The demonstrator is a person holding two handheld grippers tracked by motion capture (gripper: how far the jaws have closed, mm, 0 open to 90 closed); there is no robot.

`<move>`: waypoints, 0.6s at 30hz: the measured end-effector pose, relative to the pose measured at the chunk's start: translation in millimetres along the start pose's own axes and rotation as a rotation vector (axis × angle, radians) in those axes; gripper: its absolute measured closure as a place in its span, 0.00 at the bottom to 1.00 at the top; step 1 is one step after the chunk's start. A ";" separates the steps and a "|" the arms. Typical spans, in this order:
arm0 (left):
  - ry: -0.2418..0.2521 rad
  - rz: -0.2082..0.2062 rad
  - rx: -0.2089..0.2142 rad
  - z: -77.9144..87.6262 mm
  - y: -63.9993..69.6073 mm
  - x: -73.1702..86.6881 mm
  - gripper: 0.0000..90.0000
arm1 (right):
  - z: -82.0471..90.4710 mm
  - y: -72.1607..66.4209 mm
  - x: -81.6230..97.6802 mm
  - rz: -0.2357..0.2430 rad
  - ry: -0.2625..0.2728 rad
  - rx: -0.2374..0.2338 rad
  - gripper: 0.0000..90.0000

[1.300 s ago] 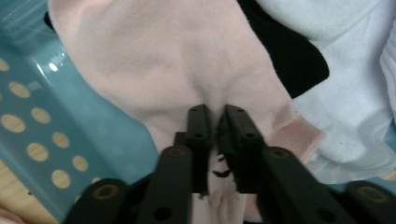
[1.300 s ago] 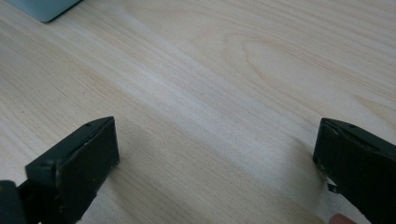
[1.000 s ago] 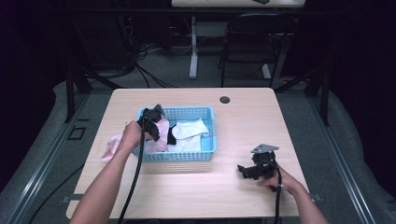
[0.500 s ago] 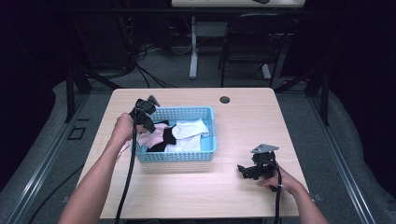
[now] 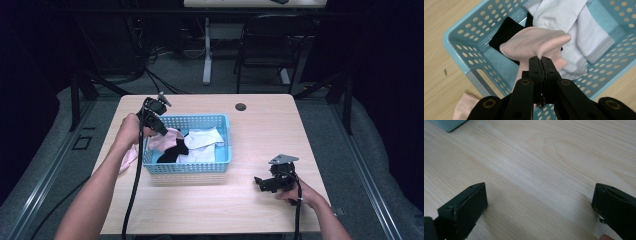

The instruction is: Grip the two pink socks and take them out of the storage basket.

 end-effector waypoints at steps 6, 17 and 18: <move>0.013 -0.011 -0.003 16.0 -1.1 -6.9 0.98 | 0.0 -0.1 0.1 0.000 0.001 -0.001 0.00; 0.022 -0.064 -0.040 57.4 -0.2 -21.1 0.98 | 1.6 -0.8 1.1 -0.002 -0.001 0.007 0.00; 0.024 -0.068 -0.043 60.4 -1.1 -21.2 0.98 | 1.4 -0.7 1.1 -0.001 0.002 0.006 0.00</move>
Point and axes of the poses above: each handheld gripper's, and its own axes: z roughly backward along the jaws, x roughly out of its underside, y roughly to its right, the point moved 5 cm from there along -z, roughly forward along the jaws, and after that the axes turned 15 degrees about y, right-handed, at the moved point
